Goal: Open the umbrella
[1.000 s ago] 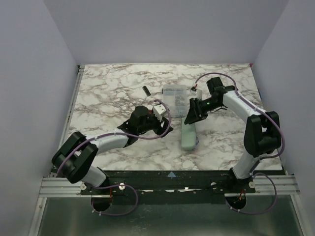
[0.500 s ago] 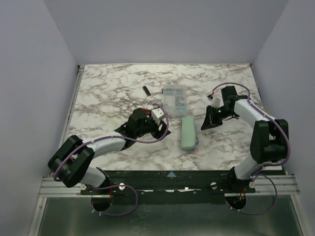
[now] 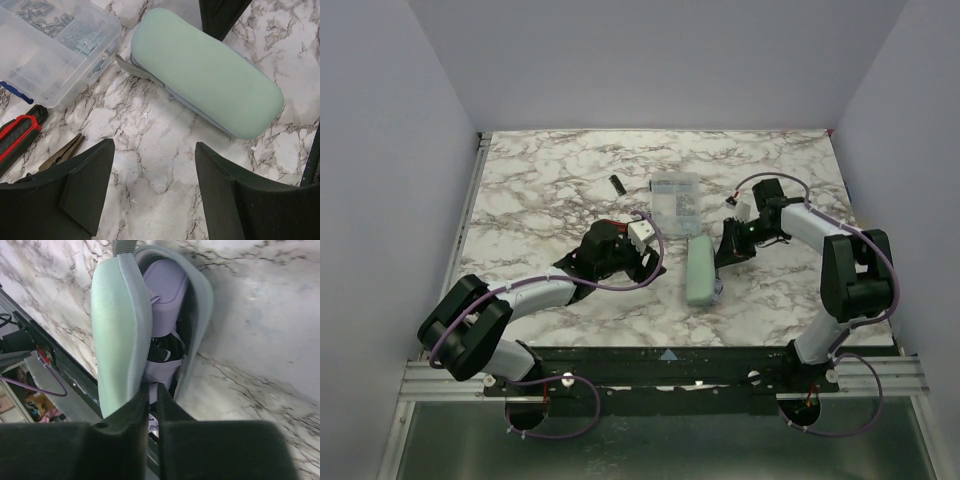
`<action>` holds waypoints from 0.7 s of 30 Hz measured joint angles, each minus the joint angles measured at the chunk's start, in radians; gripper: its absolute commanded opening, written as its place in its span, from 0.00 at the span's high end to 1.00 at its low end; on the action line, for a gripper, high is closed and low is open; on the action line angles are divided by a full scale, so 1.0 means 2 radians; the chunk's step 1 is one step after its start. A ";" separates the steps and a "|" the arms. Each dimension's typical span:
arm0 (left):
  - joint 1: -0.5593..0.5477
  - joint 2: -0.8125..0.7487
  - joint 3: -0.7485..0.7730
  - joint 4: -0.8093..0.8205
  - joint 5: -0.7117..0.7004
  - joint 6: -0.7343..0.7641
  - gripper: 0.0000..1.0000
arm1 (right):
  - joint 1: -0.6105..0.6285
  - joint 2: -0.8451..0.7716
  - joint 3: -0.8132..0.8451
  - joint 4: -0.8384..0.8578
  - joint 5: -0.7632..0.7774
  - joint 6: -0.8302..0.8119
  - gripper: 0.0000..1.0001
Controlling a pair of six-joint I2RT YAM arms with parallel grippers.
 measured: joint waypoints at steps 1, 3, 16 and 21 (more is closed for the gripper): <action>0.000 0.000 0.000 0.000 0.000 0.000 0.33 | 0.003 0.000 0.000 0.001 -0.002 0.002 0.62; 0.000 0.000 0.000 0.000 0.000 0.000 0.33 | 0.010 0.000 0.004 -0.001 -0.006 0.006 0.46; 0.000 0.000 0.000 0.000 0.000 0.001 0.33 | 0.076 0.000 0.027 0.002 0.031 0.033 0.35; 0.000 0.000 0.004 -0.001 -0.002 0.004 0.33 | 0.109 0.002 0.034 0.006 0.090 0.048 0.32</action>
